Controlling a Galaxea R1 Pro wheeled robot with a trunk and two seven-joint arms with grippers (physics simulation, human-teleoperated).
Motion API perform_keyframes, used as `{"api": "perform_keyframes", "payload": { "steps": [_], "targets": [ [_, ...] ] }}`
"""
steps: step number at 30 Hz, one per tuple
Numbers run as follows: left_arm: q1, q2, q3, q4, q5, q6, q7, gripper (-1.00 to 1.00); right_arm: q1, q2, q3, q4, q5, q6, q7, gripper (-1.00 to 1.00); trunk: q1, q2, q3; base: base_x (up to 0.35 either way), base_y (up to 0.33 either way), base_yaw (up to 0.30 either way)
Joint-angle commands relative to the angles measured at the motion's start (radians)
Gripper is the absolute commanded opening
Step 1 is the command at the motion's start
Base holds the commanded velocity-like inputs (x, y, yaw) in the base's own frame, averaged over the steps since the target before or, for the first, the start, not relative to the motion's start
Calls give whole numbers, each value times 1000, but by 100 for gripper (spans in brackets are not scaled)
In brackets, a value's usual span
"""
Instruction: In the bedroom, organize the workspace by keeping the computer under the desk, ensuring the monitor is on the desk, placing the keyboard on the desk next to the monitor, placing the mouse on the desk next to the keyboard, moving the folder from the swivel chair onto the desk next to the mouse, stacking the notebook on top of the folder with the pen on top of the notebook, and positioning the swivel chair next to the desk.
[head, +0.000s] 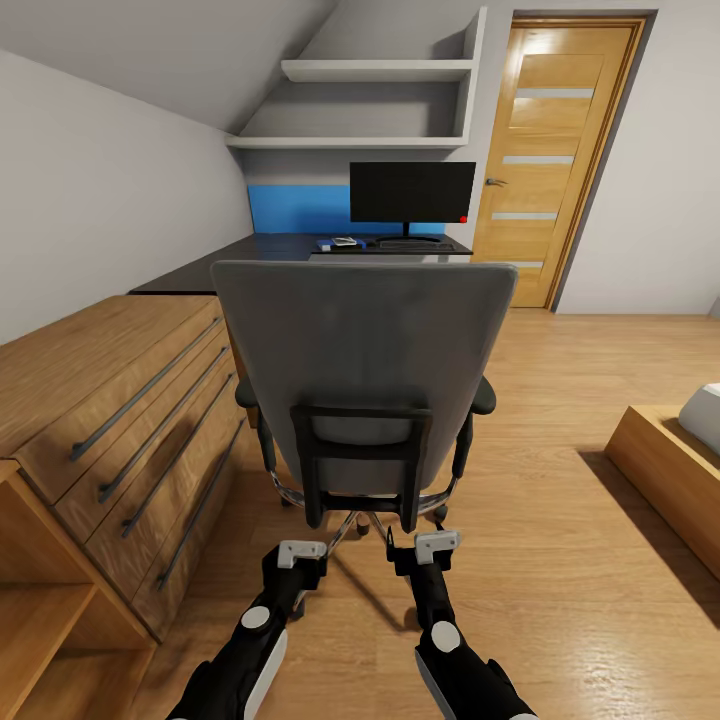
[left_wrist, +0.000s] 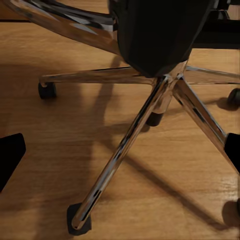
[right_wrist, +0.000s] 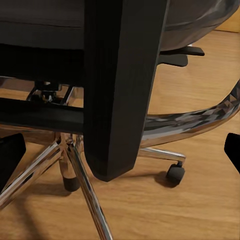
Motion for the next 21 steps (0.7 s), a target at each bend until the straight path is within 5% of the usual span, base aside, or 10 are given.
{"api": "perform_keyframes", "payload": {
  "steps": [1, 9, 21],
  "targets": [
    [0, 0, -2, 1, -6, -3, 4, 100, -1, 0, 2, 1, 10, 1, -10, 100, 0, 0, -1, 0, 0, 0],
    [-1, -4, -4, 5, -5, -28, 1, 100, -1, 0, 2, 1, 10, 0, -10, 100, 0, 0, -1, 8, 0, 0],
    [0, -4, -4, 8, -4, -41, 2, 100, -1, 0, 2, 1, 10, -1, -11, 100, 0, 0, -1, 232, 0, 0]
  ]
}}
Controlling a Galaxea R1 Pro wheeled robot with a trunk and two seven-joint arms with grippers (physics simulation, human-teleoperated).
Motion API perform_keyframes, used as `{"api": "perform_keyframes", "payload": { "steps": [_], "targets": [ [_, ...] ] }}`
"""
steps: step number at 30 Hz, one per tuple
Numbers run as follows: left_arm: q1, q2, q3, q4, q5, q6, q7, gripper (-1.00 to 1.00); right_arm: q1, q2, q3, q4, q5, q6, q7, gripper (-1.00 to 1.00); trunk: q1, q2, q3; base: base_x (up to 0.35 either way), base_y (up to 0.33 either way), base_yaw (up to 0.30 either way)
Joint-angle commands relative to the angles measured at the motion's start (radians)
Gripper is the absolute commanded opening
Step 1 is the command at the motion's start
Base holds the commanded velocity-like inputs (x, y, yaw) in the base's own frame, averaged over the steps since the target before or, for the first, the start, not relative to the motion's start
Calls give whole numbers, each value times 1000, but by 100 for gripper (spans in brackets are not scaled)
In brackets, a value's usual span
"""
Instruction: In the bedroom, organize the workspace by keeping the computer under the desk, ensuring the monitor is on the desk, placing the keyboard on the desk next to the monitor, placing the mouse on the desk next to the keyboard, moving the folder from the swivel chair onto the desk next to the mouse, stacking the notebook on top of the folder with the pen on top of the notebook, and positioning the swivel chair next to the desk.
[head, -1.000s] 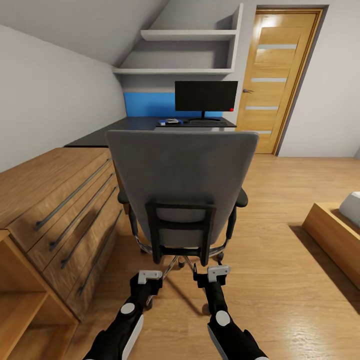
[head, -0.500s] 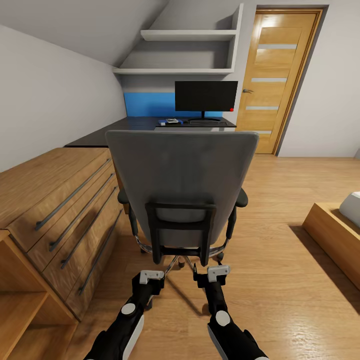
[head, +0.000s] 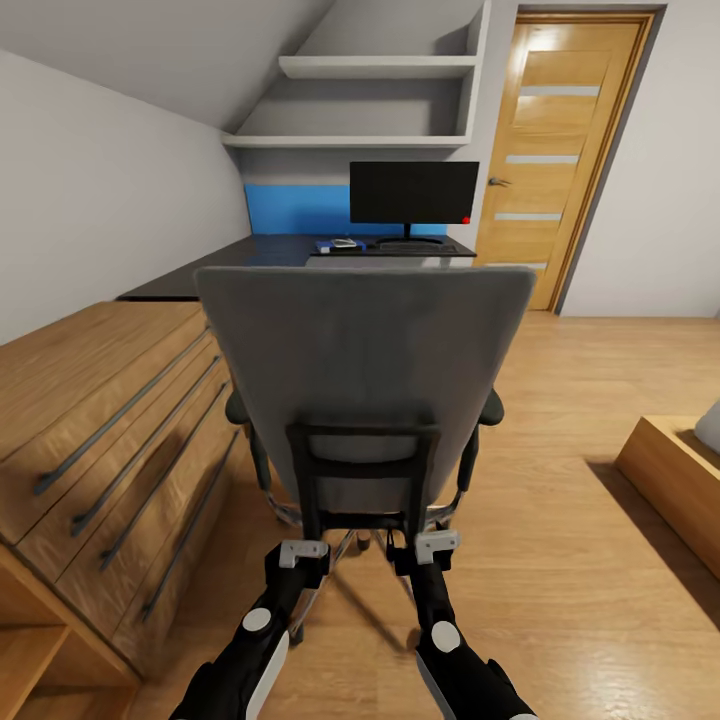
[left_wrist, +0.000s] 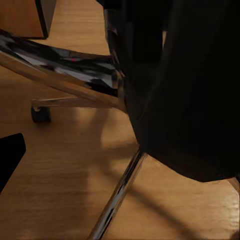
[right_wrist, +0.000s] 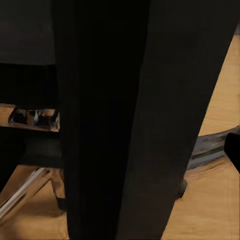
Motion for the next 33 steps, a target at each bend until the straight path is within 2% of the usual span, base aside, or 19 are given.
{"api": "perform_keyframes", "payload": {
  "steps": [1, 15, 33],
  "targets": [
    [0, 1, -2, 1, -5, -3, 6, 100, -1, 0, 2, 1, 10, 1, -10, 100, 0, 0, -1, 114, 0, 0],
    [0, 1, -1, 1, -5, -3, 9, 100, -1, 0, 2, 1, 10, 0, -10, 100, 0, 0, -1, 95, -10, 0],
    [0, 2, -1, 1, -5, -4, 12, 100, -1, 0, 2, 3, 10, 1, -9, 100, 0, 0, -1, 158, -156, 0]
  ]
}}
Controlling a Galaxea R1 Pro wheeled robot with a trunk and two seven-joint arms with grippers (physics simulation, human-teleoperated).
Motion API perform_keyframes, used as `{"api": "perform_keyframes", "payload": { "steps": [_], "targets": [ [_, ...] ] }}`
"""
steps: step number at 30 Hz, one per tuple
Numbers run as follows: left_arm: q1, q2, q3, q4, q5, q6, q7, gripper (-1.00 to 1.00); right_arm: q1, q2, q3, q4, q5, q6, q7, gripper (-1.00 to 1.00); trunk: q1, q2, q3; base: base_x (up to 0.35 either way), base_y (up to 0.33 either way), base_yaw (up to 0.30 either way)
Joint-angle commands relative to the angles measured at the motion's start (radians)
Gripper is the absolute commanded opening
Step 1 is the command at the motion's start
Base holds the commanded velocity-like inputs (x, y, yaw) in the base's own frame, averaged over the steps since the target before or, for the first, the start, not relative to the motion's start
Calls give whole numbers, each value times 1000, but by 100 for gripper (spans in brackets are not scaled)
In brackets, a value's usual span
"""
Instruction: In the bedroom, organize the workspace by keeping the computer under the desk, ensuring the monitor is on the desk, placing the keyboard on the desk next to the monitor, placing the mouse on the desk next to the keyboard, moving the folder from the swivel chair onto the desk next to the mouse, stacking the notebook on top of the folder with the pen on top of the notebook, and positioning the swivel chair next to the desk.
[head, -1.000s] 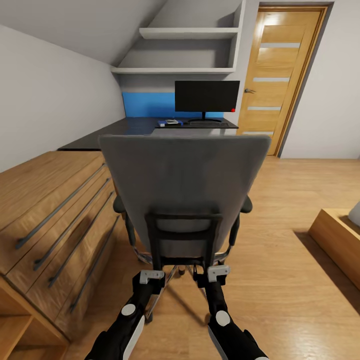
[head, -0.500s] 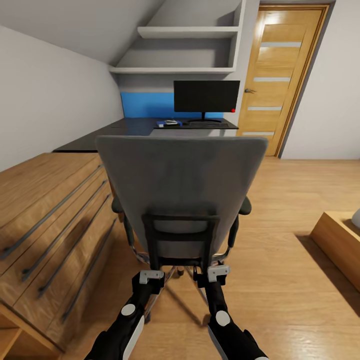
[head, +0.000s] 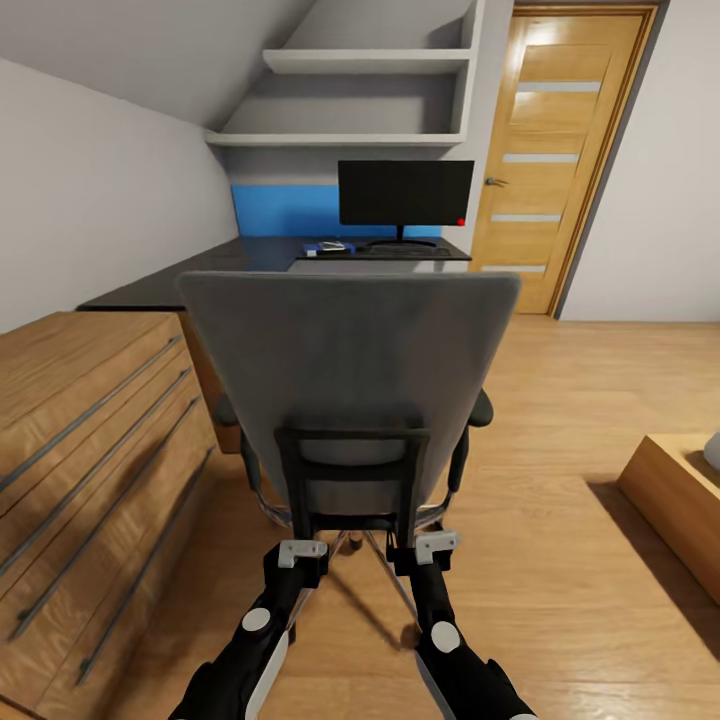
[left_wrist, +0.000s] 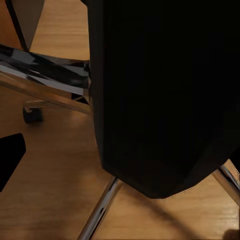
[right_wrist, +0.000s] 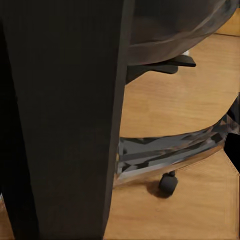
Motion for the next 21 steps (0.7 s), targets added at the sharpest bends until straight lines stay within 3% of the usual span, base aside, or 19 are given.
{"api": "perform_keyframes", "payload": {
  "steps": [1, 21],
  "targets": [
    [0, 0, -2, 1, -5, -3, 6, 100, -1, 0, 0, 1, 7, 0, -10, 100, 0, 0, -1, 165, -179, 0],
    [0, 0, -2, 1, -5, -3, 6, 100, -1, 0, 2, 1, 7, -1, -11, 100, 0, 0, -1, 165, -176, 0]
  ]
}}
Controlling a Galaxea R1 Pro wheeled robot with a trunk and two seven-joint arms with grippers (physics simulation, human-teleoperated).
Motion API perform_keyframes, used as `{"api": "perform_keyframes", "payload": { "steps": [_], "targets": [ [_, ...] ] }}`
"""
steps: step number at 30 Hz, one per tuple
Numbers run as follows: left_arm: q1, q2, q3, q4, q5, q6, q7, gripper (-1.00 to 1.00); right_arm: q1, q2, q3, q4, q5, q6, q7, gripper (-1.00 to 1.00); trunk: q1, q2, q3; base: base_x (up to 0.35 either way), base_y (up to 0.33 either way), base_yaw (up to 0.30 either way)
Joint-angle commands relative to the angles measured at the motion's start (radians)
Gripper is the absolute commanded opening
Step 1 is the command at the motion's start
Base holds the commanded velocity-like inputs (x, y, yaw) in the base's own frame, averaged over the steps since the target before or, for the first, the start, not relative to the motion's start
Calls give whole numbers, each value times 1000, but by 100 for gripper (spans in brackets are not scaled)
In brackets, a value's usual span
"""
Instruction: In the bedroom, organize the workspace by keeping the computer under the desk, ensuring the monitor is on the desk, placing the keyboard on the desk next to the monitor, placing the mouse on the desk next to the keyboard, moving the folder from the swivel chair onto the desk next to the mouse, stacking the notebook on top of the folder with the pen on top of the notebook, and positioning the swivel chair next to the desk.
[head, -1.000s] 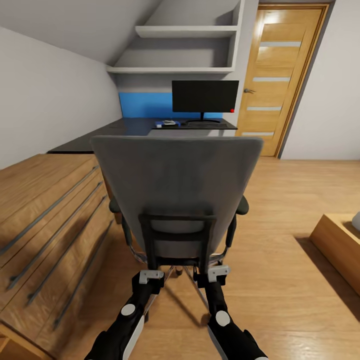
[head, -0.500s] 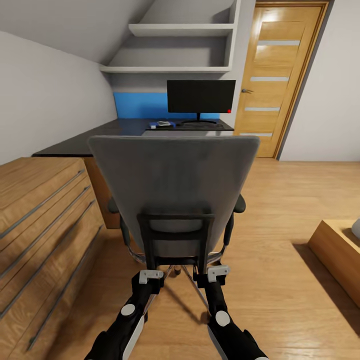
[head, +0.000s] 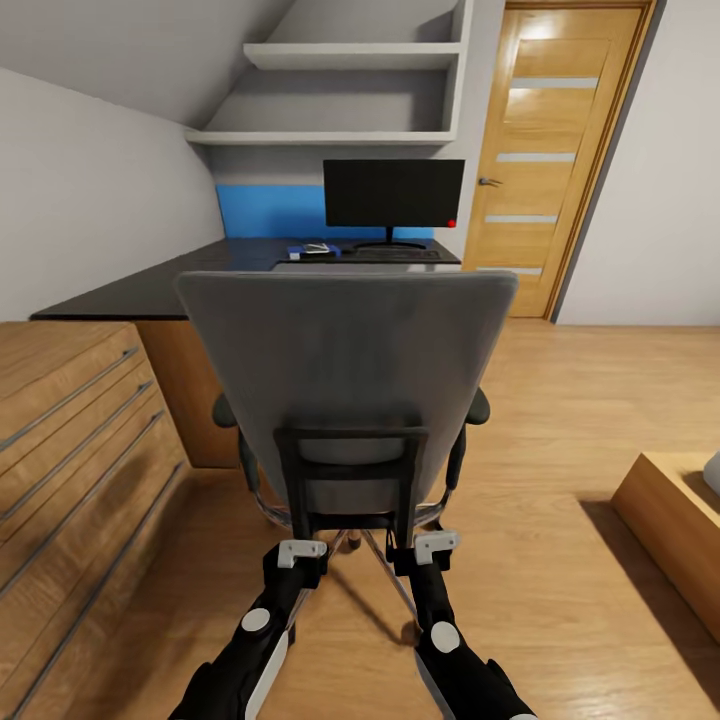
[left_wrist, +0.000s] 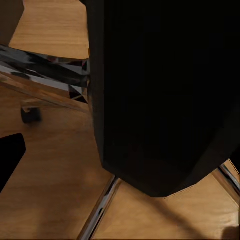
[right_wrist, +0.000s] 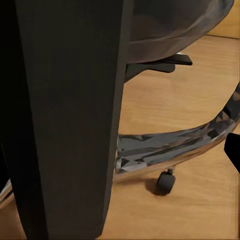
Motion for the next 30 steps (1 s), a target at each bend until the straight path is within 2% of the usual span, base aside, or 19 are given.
{"api": "perform_keyframes", "payload": {
  "steps": [1, 23, 30],
  "targets": [
    [-1, 0, -5, -1, -6, -2, 4, 100, -1, 0, -1, 1, 4, -2, -12, 100, 0, 0, -1, 164, -152, 0],
    [-1, 3, -3, -1, -7, -2, 6, 100, -1, 0, -2, 1, 4, -1, -12, 100, 0, 0, -1, 164, -147, 0],
    [-1, 5, -3, -1, -6, -2, 6, 100, -1, 0, -1, 1, 4, -2, -12, 100, 0, 0, -1, 203, -58, 0]
  ]
}}
